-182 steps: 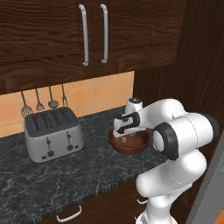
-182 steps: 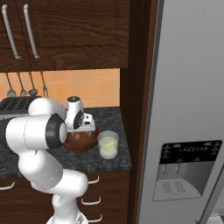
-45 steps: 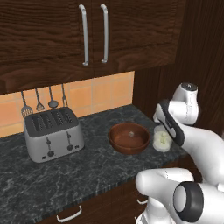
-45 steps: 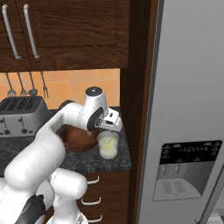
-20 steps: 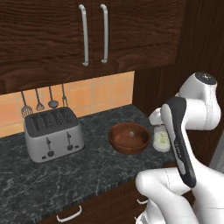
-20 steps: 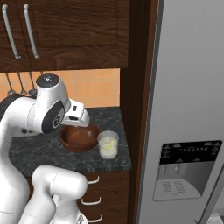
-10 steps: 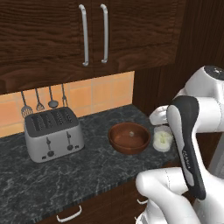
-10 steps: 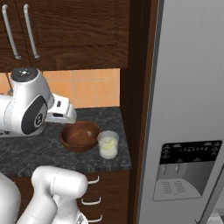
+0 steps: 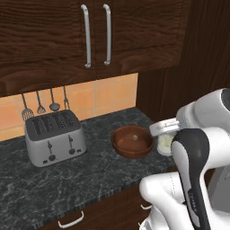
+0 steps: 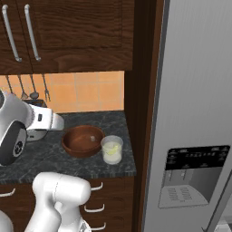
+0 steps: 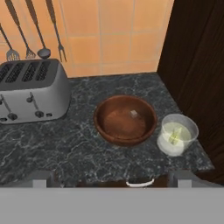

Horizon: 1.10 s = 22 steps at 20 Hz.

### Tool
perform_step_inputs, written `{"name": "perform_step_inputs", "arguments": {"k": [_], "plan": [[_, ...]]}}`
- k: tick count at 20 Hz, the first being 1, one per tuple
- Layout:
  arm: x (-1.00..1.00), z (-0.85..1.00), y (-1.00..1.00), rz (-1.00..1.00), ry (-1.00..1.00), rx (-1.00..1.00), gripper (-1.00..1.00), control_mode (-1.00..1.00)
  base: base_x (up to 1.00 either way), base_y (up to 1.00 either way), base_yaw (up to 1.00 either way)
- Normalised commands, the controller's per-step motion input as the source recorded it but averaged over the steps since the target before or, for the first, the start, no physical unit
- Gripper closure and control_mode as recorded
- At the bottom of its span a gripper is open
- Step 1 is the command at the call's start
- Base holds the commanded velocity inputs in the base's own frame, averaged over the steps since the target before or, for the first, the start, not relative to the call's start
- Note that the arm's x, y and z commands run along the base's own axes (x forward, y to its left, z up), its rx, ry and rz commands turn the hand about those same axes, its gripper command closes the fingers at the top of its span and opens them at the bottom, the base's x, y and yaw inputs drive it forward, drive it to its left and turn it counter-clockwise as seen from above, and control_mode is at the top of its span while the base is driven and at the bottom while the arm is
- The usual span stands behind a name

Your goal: Grab a lemon wedge from the fridge and one ice cube from the ice bowl, and put them in the glass of lemonade.

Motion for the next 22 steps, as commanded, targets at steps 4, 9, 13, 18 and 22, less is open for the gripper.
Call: {"name": "perform_step_inputs", "arguments": {"k": [4, 9, 13, 18, 22], "plan": [[0.0, 0.0, 0.38, 0.0, -0.19, 0.0, -1.0, -1.0, 0.0, 0.0, 0.0], [0.14, 0.05, 0.22, 0.01, -0.06, 0.0, -1.0, -1.0, 0.0, 0.0, 0.0], [0.7, 0.0, 0.12, 0.0, -0.05, 0.0, -1.0, -1.0, 0.0, 0.0, 0.0], [0.65, 0.0, 0.01, 0.02, -0.14, 0.0, -1.0, -1.0, 0.0, 0.0, 0.0], [0.23, 0.0, 0.05, 0.03, -0.19, 0.0, -1.0, -1.0, 0.0, 0.0, 0.0]]}}
